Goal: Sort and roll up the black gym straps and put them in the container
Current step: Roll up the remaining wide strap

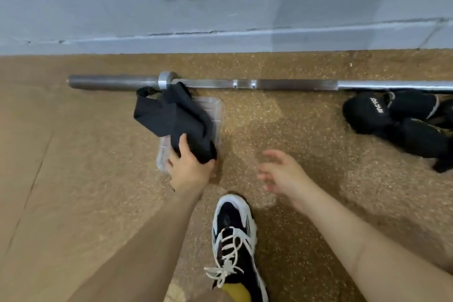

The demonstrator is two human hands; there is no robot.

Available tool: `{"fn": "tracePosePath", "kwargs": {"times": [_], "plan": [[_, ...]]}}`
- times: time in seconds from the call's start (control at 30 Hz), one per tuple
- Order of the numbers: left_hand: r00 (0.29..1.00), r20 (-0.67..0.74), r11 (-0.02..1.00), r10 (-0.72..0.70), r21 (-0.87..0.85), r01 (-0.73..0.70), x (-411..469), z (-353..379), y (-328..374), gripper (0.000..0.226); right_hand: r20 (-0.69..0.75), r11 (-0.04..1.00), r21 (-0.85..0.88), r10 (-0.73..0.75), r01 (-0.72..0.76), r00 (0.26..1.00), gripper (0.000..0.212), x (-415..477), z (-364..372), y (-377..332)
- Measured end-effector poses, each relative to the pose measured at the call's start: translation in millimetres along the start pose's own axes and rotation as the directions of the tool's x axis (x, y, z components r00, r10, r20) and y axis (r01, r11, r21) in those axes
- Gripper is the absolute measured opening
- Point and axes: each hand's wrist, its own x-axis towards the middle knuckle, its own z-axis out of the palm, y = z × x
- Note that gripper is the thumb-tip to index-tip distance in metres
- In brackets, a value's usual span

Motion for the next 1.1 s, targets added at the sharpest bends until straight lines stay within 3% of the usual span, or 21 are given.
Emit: {"fn": "tracePosePath", "kwargs": {"times": [0.1, 0.17, 0.23, 0.3, 0.4, 0.5, 0.6, 0.67, 0.73, 0.77, 0.83, 0.93, 1.03, 1.07, 1.1], "plan": [[0.998, 0.059, 0.999, -0.006, -0.034, 0.008, 22, -5, -9, 0.102, 0.070, 0.999, -0.050, 0.019, -0.016, 0.997, 0.044, 0, 24, 7], [0.997, 0.082, 0.982, -0.012, -0.187, 0.028, 29, -9, -1, 0.097, 0.067, 0.998, 0.056, 0.025, -0.029, 0.997, 0.045, 3, 32, 4], [0.995, 0.098, 0.889, -0.034, -0.452, 0.075, 25, -15, 12, 0.086, 0.089, 0.966, 0.242, 0.069, -0.089, 0.994, 0.051, 10, 36, -3], [0.979, 0.201, 0.753, -0.014, -0.642, 0.143, 11, -22, 28, 0.070, 0.174, 0.915, 0.369, 0.104, -0.163, 0.979, 0.059, 16, 37, -14], [0.875, 0.434, 0.647, 0.215, -0.734, 0.206, -21, -26, 51, 0.040, 0.229, 0.885, 0.433, 0.076, -0.172, 0.970, 0.063, 16, 34, -38], [0.725, 0.579, 0.724, 0.372, -0.670, 0.164, -52, -34, 64, 0.018, 0.091, 0.936, 0.334, 0.082, -0.108, 0.992, 0.047, 1, 30, -57], [0.641, 0.648, 0.827, 0.412, -0.562, 0.037, -63, -58, 62, 0.032, -0.050, 0.943, 0.327, -0.053, 0.066, 0.997, 0.035, -18, 22, -69], [0.662, 0.607, 0.849, 0.440, -0.520, -0.088, -66, -79, 57, 0.055, -0.114, 0.916, 0.346, -0.173, 0.202, 0.978, 0.035, -37, 16, -84], [0.798, 0.489, 0.816, 0.353, -0.578, -0.007, -69, -99, 52, 0.070, -0.081, 0.906, 0.284, -0.302, 0.312, 0.950, 0.038, -63, 9, -104], [0.853, 0.454, 0.765, 0.256, -0.635, 0.109, -72, -108, 52, 0.073, -0.024, 0.908, 0.215, -0.364, 0.361, 0.931, 0.039, -80, 6, -117], [0.837, 0.506, 0.581, 0.209, -0.753, 0.310, -79, -123, 55, 0.075, 0.140, 0.899, 0.024, -0.437, 0.438, 0.889, 0.040, -113, 1, -139], [0.694, 0.541, 0.280, 0.475, -0.841, 0.464, -106, -156, 81, 0.074, 0.342, 0.790, -0.240, -0.475, 0.564, 0.811, 0.041, -166, 5, -166], [0.789, 0.394, -0.068, 0.472, -0.876, 0.478, -136, -211, 106, 0.041, 0.449, 0.516, -0.527, -0.505, 0.675, 0.737, 0.036, -217, 17, -183], [0.824, 0.307, -0.140, 0.476, -0.899, 0.415, -145, -232, 110, 0.027, 0.485, 0.380, -0.643, -0.470, 0.665, 0.737, 0.034, -231, 21, -186], [0.848, 0.215, -0.142, 0.485, -0.937, 0.319, -152, -250, 113, 0.016, 0.506, 0.230, -0.741, -0.426, 0.631, 0.750, 0.034, -245, 22, -189]]}}
